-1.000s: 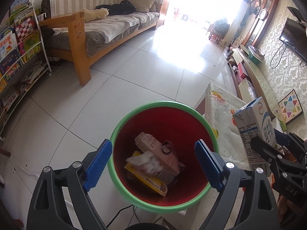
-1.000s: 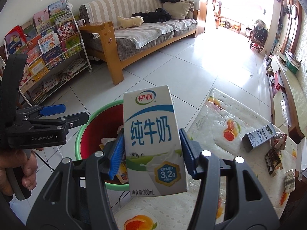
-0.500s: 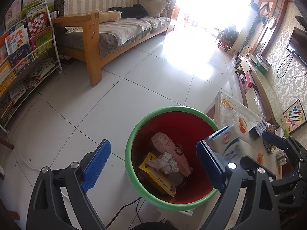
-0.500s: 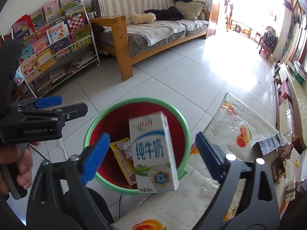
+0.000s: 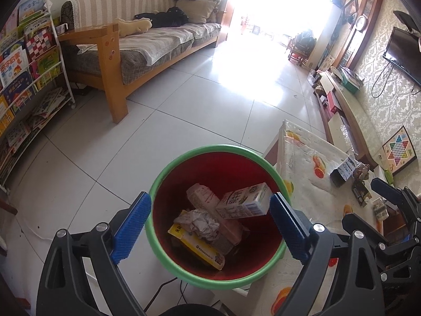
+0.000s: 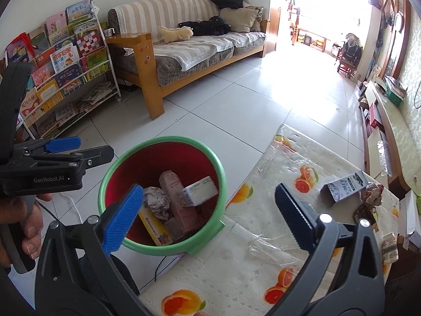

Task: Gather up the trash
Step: 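Move both grippers back toward the table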

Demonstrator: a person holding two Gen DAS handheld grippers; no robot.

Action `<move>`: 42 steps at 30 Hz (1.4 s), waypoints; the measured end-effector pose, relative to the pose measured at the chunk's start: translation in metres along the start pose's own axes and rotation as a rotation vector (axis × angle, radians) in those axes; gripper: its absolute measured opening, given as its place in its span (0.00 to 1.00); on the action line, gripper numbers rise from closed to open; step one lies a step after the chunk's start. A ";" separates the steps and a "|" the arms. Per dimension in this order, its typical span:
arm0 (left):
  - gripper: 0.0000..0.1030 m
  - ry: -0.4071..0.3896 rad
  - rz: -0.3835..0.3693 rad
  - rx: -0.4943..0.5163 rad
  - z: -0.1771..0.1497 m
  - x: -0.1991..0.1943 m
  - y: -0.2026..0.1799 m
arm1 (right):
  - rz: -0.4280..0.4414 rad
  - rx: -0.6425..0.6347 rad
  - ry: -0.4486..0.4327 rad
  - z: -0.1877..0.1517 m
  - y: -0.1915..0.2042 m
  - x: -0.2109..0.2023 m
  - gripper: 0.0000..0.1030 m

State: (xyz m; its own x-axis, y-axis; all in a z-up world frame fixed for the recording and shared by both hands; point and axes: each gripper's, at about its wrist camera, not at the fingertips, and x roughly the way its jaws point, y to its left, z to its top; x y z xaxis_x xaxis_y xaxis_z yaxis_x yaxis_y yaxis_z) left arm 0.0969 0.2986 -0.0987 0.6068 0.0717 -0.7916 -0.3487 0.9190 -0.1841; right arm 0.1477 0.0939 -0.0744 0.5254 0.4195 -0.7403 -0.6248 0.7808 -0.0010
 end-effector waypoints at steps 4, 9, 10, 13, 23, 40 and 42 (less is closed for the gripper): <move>0.85 -0.004 -0.042 0.064 0.002 0.000 -0.044 | -0.050 0.039 -0.013 -0.015 -0.036 -0.018 0.95; 0.85 -0.004 -0.092 0.157 0.000 0.001 -0.109 | -0.100 0.116 -0.026 -0.036 -0.087 -0.040 0.95; 0.86 0.000 -0.104 0.170 -0.001 0.003 -0.121 | -0.111 0.131 -0.030 -0.040 -0.098 -0.044 0.95; 0.86 0.015 -0.131 0.210 -0.005 0.009 -0.157 | -0.145 0.172 -0.036 -0.054 -0.129 -0.058 0.95; 0.86 0.073 -0.205 0.370 -0.012 0.040 -0.268 | -0.284 0.319 -0.023 -0.104 -0.241 -0.087 0.95; 0.86 0.204 -0.173 0.576 0.003 0.153 -0.378 | -0.409 0.461 0.093 -0.152 -0.366 -0.051 0.95; 0.86 0.217 -0.154 0.593 0.004 0.168 -0.383 | -0.413 0.464 0.109 -0.155 -0.374 -0.040 0.95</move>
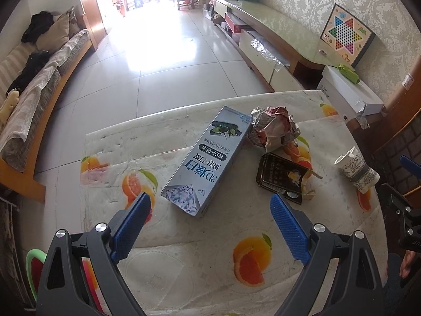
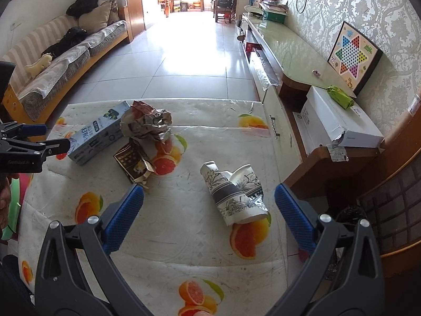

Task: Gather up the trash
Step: 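Move both grippers back toward the table, then grasp the blue-white toothpaste box with the left gripper while the right grasps the paper cups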

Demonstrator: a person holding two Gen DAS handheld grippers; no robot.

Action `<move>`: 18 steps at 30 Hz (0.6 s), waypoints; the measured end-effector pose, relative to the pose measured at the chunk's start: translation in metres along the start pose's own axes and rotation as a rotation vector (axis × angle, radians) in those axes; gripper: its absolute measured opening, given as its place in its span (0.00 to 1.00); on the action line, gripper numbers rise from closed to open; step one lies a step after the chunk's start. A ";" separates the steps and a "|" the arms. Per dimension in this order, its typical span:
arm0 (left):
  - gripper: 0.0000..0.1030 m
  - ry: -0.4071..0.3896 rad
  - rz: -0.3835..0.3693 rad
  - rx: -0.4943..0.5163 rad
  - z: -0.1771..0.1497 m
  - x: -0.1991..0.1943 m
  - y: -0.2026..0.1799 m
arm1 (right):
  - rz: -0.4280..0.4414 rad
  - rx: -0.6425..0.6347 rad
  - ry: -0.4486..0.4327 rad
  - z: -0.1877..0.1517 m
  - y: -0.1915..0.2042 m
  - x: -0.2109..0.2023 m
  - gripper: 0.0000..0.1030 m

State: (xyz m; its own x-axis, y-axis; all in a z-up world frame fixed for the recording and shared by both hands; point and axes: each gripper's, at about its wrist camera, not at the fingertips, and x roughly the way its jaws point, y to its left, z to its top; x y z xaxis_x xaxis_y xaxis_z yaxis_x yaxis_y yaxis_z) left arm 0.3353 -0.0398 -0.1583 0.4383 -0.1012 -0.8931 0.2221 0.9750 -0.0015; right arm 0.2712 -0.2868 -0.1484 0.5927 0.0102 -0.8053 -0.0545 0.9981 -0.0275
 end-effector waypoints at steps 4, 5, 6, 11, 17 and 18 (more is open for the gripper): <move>0.86 0.059 0.023 0.003 0.010 0.030 0.003 | -0.015 0.003 0.051 0.000 -0.009 0.030 0.95; 0.86 0.070 0.028 0.005 0.012 0.037 0.004 | -0.019 0.005 0.066 -0.001 -0.011 0.038 0.95; 0.86 0.080 0.028 0.010 0.014 0.042 0.004 | -0.021 0.007 0.083 -0.002 -0.014 0.046 0.95; 0.86 0.127 0.025 0.031 0.023 0.068 0.007 | -0.021 0.002 0.148 -0.006 -0.021 0.073 0.95; 0.85 0.186 0.017 0.062 0.022 0.093 0.003 | -0.001 0.029 0.186 -0.010 -0.025 0.089 0.95; 0.85 0.189 0.015 0.061 0.022 0.094 0.003 | 0.004 0.034 0.188 -0.011 -0.026 0.090 0.95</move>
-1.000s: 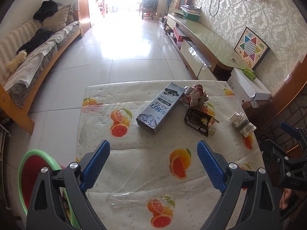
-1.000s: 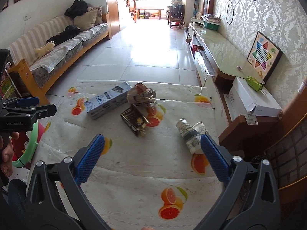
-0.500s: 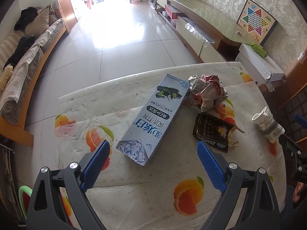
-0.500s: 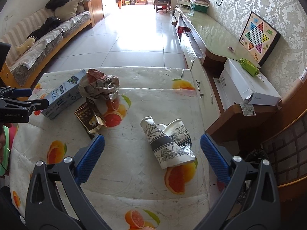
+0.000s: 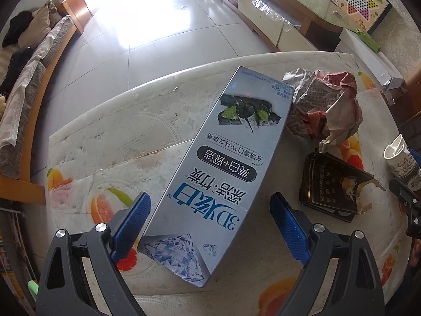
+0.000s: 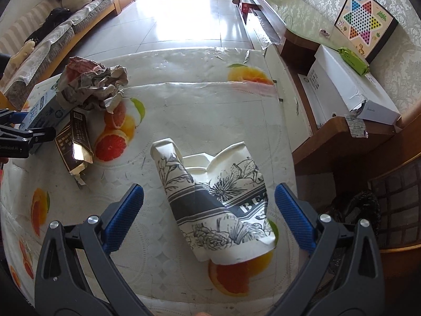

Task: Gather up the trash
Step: 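Grasp the blue-white toothpaste box with the left gripper while the right grasps the paper cups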

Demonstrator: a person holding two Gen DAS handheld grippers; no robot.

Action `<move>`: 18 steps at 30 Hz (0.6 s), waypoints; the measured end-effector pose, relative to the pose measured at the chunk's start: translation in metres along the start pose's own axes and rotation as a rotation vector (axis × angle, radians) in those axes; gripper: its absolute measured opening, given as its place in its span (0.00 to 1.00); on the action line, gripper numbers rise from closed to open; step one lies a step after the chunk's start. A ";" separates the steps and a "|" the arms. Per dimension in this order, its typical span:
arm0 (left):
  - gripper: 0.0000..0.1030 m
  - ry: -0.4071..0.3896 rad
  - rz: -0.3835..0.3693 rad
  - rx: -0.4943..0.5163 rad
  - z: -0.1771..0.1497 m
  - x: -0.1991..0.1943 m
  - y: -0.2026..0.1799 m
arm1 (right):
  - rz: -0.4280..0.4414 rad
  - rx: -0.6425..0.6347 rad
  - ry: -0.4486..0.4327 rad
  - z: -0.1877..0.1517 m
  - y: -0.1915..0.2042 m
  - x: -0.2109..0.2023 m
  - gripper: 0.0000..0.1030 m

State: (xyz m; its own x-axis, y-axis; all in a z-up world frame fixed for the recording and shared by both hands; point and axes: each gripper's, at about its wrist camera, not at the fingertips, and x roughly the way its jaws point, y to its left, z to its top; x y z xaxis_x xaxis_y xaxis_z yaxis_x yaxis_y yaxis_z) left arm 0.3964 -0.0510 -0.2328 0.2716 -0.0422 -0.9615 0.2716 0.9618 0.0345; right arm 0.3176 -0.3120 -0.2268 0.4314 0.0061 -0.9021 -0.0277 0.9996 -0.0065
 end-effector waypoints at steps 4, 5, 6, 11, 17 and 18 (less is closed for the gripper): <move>0.83 -0.002 -0.010 -0.020 -0.002 0.003 0.001 | 0.012 0.010 0.022 -0.002 0.000 0.005 0.77; 0.82 -0.006 -0.015 -0.024 -0.002 0.003 0.001 | 0.007 0.011 0.016 -0.003 -0.001 0.005 0.72; 0.79 -0.009 -0.019 -0.025 -0.002 0.002 0.000 | 0.002 0.012 0.013 -0.003 -0.002 0.004 0.70; 0.54 -0.024 -0.029 -0.038 -0.001 -0.004 -0.001 | 0.016 0.013 0.009 -0.003 -0.003 0.001 0.66; 0.50 -0.044 -0.022 -0.058 -0.008 -0.013 -0.006 | 0.014 0.017 -0.036 -0.004 -0.005 -0.015 0.64; 0.50 -0.051 -0.023 -0.067 -0.012 -0.015 -0.004 | 0.012 0.015 -0.044 -0.004 -0.005 -0.018 0.64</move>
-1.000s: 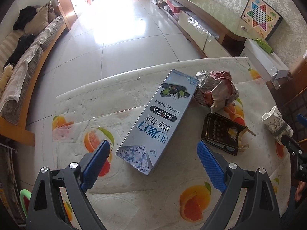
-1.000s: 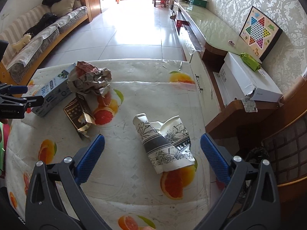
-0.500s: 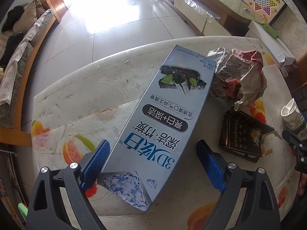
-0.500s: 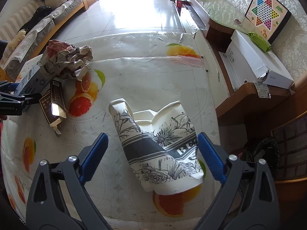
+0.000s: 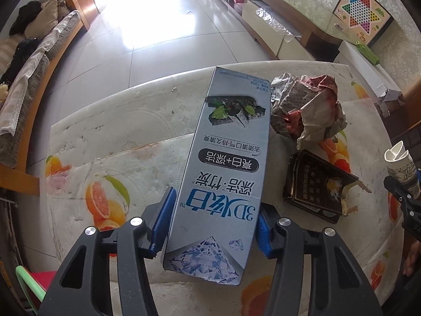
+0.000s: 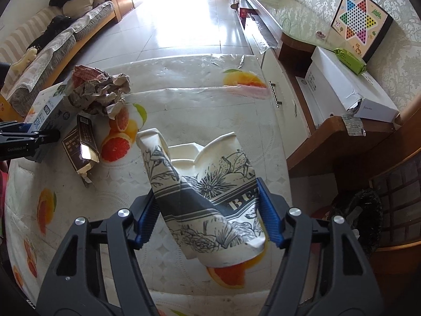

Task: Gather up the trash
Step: 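Grasp the blue-white toothpaste box with the left gripper while the right grasps the paper cups, then carry the toothpaste box and paper cups over the red bin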

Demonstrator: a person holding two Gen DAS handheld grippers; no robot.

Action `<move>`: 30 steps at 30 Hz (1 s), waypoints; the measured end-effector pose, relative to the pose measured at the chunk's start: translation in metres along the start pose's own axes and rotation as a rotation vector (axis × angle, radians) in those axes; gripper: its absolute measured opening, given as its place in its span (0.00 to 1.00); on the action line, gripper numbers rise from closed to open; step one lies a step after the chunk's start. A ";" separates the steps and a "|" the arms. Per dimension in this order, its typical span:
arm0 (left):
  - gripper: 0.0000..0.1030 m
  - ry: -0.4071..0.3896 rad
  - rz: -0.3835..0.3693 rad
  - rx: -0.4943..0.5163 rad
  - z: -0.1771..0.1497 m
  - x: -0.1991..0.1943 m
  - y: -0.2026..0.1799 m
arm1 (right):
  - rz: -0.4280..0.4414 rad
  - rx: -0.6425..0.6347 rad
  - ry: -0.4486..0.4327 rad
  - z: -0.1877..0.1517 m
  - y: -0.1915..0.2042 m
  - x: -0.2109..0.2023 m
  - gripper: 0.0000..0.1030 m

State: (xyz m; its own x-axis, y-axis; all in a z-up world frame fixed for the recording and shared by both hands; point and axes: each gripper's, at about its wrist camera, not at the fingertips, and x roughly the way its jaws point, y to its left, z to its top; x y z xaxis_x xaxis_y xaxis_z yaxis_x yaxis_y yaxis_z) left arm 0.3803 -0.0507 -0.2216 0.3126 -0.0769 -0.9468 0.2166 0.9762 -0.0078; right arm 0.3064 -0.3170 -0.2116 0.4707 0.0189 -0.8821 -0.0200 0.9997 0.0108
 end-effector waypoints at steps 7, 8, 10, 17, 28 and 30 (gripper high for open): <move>0.50 -0.063 0.002 -0.015 -0.029 -0.032 0.010 | 0.001 -0.011 -0.052 -0.003 0.008 -0.031 0.64; 0.50 -0.071 -0.002 -0.023 -0.033 -0.037 0.012 | 0.001 -0.012 -0.058 -0.004 0.010 -0.036 0.64; 0.50 -0.093 -0.010 -0.037 -0.039 -0.048 0.015 | 0.003 -0.020 -0.073 -0.005 0.013 -0.046 0.64; 0.50 -0.183 -0.034 -0.079 -0.068 -0.101 0.023 | 0.035 -0.042 -0.136 -0.013 0.036 -0.092 0.64; 0.50 -0.281 -0.010 -0.180 -0.136 -0.169 0.062 | 0.120 -0.134 -0.193 -0.045 0.111 -0.144 0.64; 0.50 -0.298 -0.007 -0.207 -0.150 -0.180 0.074 | 0.135 -0.157 -0.197 -0.051 0.127 -0.149 0.64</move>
State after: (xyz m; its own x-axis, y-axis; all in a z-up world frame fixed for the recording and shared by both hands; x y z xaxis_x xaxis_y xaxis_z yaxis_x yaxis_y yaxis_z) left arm 0.2018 0.0655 -0.1000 0.5742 -0.1096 -0.8114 0.0377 0.9935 -0.1075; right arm 0.1889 -0.1933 -0.1025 0.6164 0.1689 -0.7691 -0.2234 0.9741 0.0348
